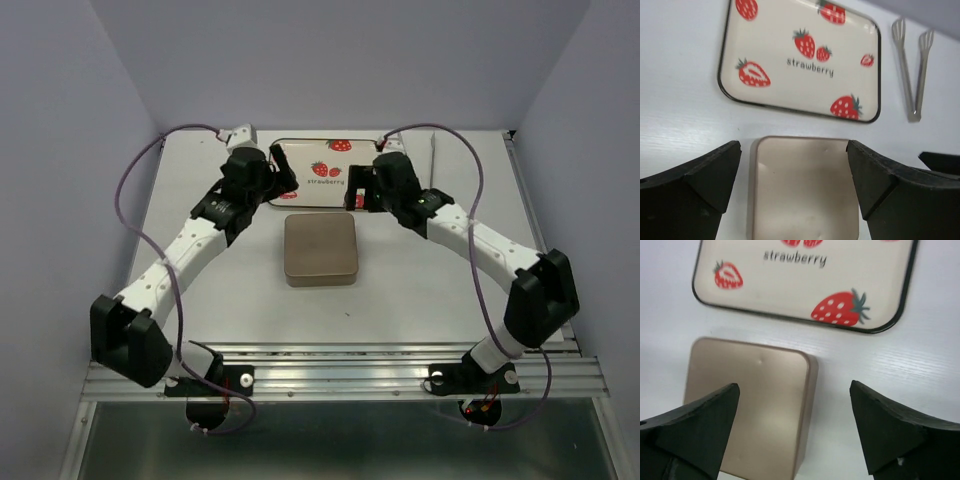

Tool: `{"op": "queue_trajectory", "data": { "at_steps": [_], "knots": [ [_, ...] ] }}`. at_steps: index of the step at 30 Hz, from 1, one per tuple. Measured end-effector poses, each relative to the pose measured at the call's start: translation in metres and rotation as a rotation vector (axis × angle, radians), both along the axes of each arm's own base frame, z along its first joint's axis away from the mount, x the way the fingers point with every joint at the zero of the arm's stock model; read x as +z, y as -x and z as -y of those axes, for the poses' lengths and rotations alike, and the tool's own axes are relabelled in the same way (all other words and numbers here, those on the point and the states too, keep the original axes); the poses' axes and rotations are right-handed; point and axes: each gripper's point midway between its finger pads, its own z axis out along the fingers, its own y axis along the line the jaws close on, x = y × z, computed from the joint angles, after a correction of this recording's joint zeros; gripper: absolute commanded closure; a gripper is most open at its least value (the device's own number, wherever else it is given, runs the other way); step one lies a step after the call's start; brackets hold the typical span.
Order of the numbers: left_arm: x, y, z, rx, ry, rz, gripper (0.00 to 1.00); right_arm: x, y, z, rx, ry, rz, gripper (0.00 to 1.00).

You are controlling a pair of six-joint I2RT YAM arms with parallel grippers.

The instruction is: Pack the cookies

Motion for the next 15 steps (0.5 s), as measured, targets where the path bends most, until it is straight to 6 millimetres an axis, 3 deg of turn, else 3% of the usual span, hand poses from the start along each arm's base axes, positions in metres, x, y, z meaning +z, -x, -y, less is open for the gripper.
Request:
{"op": "queue_trajectory", "data": {
  "at_steps": [3, 6, 9, 11, 15],
  "knots": [
    [0.070, 0.005, -0.032, 0.138, 0.002, 0.143, 0.01, 0.049, -0.002, 0.030, -0.114, 0.004, 0.136, 0.00],
    [0.108, 0.018, -0.068, 0.280, -0.005, 0.213, 0.01, 0.086, 0.009, 0.065, -0.229, 0.011, 0.243, 0.00],
    [0.121, 0.034, -0.102, 0.392, -0.020, 0.236, 0.01, 0.095, 0.030, 0.107, -0.364, 0.043, 0.299, 0.00],
    [0.124, 0.041, -0.121, 0.454, -0.026, 0.246, 0.01, 0.092, 0.040, 0.125, -0.424, 0.062, 0.307, 0.00],
    [0.106, 0.047, -0.137, 0.511, -0.053, 0.215, 0.01, 0.075, 0.059, 0.157, -0.543, 0.100, 0.312, 0.00]
  ]
}}
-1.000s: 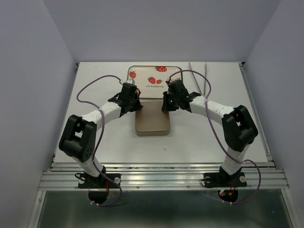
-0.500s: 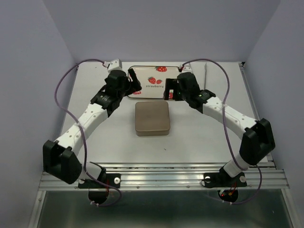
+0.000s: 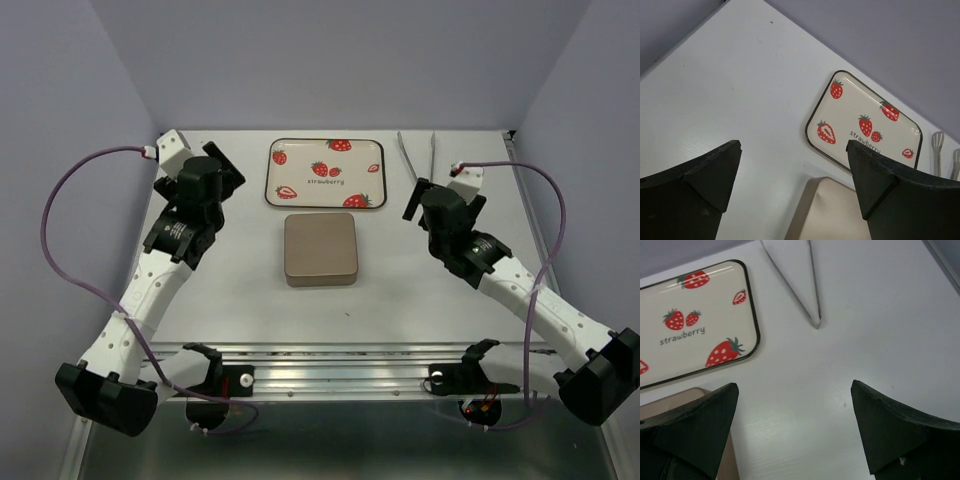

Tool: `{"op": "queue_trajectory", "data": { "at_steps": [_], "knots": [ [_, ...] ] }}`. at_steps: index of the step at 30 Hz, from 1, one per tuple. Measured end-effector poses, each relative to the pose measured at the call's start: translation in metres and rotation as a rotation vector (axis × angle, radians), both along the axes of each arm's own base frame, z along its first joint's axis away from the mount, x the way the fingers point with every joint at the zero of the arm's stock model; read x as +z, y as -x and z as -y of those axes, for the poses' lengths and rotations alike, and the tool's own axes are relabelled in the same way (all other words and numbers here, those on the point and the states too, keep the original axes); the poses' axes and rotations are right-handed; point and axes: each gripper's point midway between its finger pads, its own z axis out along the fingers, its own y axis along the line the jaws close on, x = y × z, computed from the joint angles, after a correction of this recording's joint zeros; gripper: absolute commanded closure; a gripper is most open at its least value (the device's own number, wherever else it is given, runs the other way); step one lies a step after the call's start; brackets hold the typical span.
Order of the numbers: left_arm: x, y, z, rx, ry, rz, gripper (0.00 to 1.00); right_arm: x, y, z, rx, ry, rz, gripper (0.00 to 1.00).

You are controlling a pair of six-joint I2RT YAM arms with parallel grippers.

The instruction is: Pack the cookies

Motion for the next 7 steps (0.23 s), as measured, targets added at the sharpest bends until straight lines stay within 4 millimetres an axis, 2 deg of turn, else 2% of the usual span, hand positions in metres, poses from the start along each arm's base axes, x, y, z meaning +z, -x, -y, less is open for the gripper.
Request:
{"op": "queue_trajectory", "data": {
  "at_steps": [4, 7],
  "knots": [
    [-0.028, 0.000, 0.005, -0.029, -0.007, -0.051, 0.01, -0.015, 0.010, 0.013, -0.052, 0.012, -0.019, 0.00],
    [-0.039, 0.000, 0.009, -0.050, -0.003, -0.073, 0.01, -0.017, 0.010, 0.014, -0.070, 0.000, -0.018, 0.00]
  ]
}}
